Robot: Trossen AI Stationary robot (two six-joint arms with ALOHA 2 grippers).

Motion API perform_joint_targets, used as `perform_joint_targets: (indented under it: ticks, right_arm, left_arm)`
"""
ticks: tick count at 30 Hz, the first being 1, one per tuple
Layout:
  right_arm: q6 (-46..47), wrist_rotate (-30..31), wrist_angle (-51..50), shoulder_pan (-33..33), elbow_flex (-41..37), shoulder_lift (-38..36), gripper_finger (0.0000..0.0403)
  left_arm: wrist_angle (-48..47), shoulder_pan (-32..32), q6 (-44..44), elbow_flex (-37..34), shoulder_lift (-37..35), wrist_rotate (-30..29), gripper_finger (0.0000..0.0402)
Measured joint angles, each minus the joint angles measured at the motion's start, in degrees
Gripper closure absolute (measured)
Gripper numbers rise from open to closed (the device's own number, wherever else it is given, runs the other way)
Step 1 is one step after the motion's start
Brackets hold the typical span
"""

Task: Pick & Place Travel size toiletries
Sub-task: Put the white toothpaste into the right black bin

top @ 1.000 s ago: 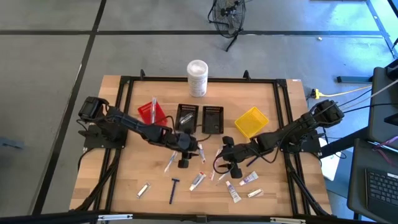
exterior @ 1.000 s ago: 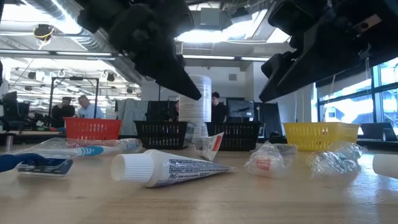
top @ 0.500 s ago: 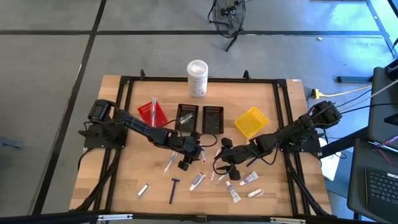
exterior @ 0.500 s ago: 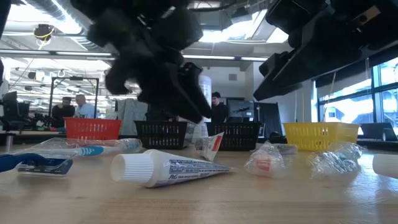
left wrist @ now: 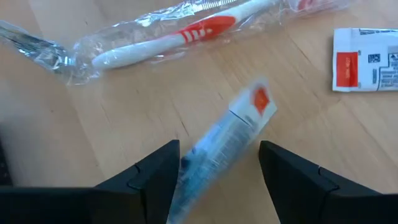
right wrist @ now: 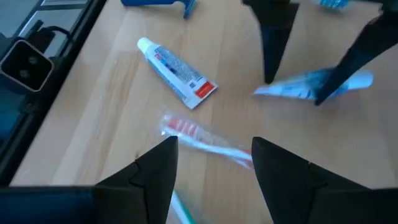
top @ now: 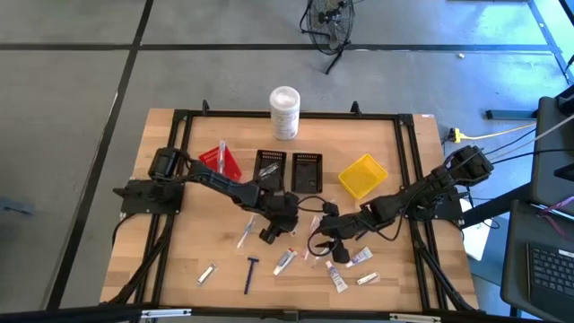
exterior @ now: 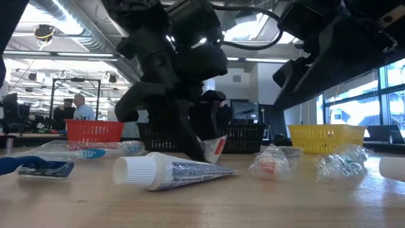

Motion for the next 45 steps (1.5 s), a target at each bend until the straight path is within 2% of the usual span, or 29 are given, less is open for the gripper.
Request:
perform_joint_targets:
  ticks: [4, 12, 18, 24, 27, 32, 35, 41, 43, 45]
  right_arm:
    - [0.63, 0.00, -0.25, 0.51, 0.00, 0.00, 0.0188]
    - [0.62, 1.25, -0.28, 0.79, 0.00, 0.00, 0.0190]
    - [0.62, 2.79, -0.31, 0.81, 0.00, 0.02, 0.0200]
    - [3.00, -0.05, -1.73, 1.02, 0.00, 0.02, 0.0208]
    - [6.34, -1.97, -5.34, 1.47, 0.00, 0.02, 0.0213]
    - [11.07, -1.71, -12.53, 2.61, 0.00, 0.04, 0.0224]
    - [13.90, -2.05, -13.29, 3.17, 0.00, 0.04, 0.0234]
    - [15.79, -7.05, -18.66, 3.24, 0.00, -2.15, 0.0250]
    - [15.85, -7.28, -22.93, 3.28, 0.00, -3.66, 0.0254]
    - [15.74, -5.07, -27.44, 3.28, 0.00, -5.27, 0.0259]
  left_arm:
    - [-1.25, 0.04, -0.40, 0.33, 0.38, 0.73, 0.0203]
    - [-1.79, -0.21, -0.91, 0.20, 0.10, 1.03, 0.0278]
    - [-1.60, -0.59, -7.21, 0.15, 0.06, 0.75, 0.0320]
    - [-1.78, -1.66, -9.84, -0.10, -1.20, -0.40, 0.0345]
    - [-1.81, -2.20, -9.95, 0.30, -3.52, -4.14, 0.0348]
    - [-1.89, -1.37, -10.40, 2.51, -7.60, -15.16, 0.0349]
    - [-1.26, 0.89, -10.16, 4.78, -8.75, -18.17, 0.0349]
    - [0.89, 7.71, -9.46, 8.72, -7.69, -15.21, 0.0349]
    - [2.97, 10.21, -9.58, 9.03, -6.96, -11.94, 0.0349]
    - [4.99, 12.43, -9.64, 9.05, -6.29, -7.32, 0.0349]
